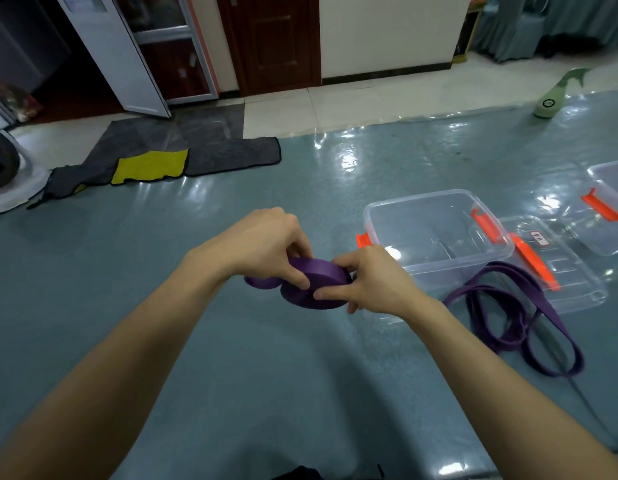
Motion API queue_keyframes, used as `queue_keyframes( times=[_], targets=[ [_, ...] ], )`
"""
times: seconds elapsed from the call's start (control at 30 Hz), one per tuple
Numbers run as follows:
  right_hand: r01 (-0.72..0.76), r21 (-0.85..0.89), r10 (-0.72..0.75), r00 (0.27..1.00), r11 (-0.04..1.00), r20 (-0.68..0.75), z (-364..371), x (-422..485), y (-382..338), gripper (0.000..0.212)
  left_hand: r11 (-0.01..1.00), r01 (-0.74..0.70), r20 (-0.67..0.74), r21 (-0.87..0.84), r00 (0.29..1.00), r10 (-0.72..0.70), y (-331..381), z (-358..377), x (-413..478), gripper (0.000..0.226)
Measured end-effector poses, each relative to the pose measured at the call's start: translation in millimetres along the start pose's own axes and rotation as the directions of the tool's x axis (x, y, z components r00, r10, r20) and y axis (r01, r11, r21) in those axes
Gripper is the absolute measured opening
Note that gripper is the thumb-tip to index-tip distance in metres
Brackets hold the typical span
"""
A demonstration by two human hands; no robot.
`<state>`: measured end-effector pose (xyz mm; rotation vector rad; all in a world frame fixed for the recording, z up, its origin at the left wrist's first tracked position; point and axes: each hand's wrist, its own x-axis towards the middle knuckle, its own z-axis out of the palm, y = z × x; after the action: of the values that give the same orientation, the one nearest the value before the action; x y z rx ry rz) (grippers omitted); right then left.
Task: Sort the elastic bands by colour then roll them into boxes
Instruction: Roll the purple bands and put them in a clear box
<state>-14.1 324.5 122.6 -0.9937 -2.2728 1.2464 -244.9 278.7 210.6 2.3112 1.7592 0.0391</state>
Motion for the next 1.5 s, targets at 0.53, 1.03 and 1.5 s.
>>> queue_keyframes(
  times=[0.53,1.03,1.5],
  targets=[
    [0.037,0.751,0.218,0.946,0.659,-0.238,-139,-27,102,0.032,0.437,-0.310,-0.512,-0.844,0.708,-0.487,118,72,138,0.012],
    [-0.301,0.422,0.364,0.928,0.855,-0.076,-174,-6,183,0.114,0.141,0.042,-0.072,-0.989,0.698,-0.712,142,135,203,0.038],
    [-0.157,-0.586,0.268,0.957,0.795,0.107,-174,73,237,0.086,-0.164,0.369,0.380,-0.915,0.652,-0.656,103,200,284,0.040]
  ],
)
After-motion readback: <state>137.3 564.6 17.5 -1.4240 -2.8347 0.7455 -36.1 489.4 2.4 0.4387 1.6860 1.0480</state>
